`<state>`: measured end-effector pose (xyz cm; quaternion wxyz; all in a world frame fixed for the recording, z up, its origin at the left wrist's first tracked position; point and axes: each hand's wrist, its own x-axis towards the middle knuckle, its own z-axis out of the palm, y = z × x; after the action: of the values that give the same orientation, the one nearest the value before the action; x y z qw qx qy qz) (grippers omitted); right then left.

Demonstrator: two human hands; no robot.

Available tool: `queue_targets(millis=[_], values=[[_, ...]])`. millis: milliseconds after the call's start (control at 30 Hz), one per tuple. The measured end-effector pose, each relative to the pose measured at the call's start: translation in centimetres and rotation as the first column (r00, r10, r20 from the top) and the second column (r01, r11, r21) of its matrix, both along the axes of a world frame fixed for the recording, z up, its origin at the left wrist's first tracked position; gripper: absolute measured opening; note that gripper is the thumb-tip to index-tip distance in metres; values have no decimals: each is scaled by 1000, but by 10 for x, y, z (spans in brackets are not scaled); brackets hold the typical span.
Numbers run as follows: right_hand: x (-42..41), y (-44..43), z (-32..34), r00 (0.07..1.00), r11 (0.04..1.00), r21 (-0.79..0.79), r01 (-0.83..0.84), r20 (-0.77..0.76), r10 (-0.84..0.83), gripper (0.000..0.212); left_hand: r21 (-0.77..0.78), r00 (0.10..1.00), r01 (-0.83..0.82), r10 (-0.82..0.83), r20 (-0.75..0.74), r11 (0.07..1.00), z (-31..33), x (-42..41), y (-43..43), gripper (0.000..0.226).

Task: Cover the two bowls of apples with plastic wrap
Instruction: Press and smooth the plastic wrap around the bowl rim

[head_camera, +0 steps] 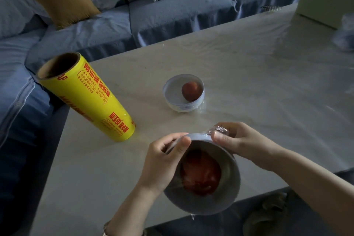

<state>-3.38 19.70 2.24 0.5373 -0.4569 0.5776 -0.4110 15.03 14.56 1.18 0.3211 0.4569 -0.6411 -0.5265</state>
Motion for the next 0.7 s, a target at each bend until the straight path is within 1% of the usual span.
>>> queue_targets(millis=[33,67,100,167,233,300,367,433,467,533,600,700], values=[[-1,-1,1,1000,1000,-12,8,-23,-8,71,-9,1000,-23,23,-12,1000,0,0,1,47],[-2,0,3,999,1000,-13,9,-32,-10,78,-19,999,-35,34,-19,999,0,1,1,45],[-2,0,6,999,1000,-17,10,-42,-11,74,-30,999,-40,40,-22,999,1,1,2,43],[-3,1,12,998,999,-46,25,-60,-28,57,-46,998,-48,47,-29,998,3,1,4,41],[-5,2,15,997,994,-81,71,-19,-73,48,-48,999,-48,47,-28,998,4,2,4,41],[-9,2,16,985,988,-79,136,119,-126,37,-51,1000,-29,28,-14,998,6,3,5,40],[-10,2,13,944,984,-58,168,297,-143,33,-64,1000,-2,1,-6,998,7,4,7,39],[-7,1,11,877,982,-63,181,463,-131,33,-74,1000,19,-20,-8,997,9,3,8,43],[-4,1,12,839,978,-60,202,526,-141,28,-77,999,30,-32,-13,997,10,3,8,49],[1,1,14,774,963,0,268,596,-216,16,-80,998,51,-53,-35,996,9,4,9,55],[5,1,16,741,937,75,340,592,-317,13,-98,997,60,-65,-44,993,10,5,12,56],[12,0,14,763,910,156,384,502,-408,13,-146,997,48,-55,-47,988,10,6,17,58]])
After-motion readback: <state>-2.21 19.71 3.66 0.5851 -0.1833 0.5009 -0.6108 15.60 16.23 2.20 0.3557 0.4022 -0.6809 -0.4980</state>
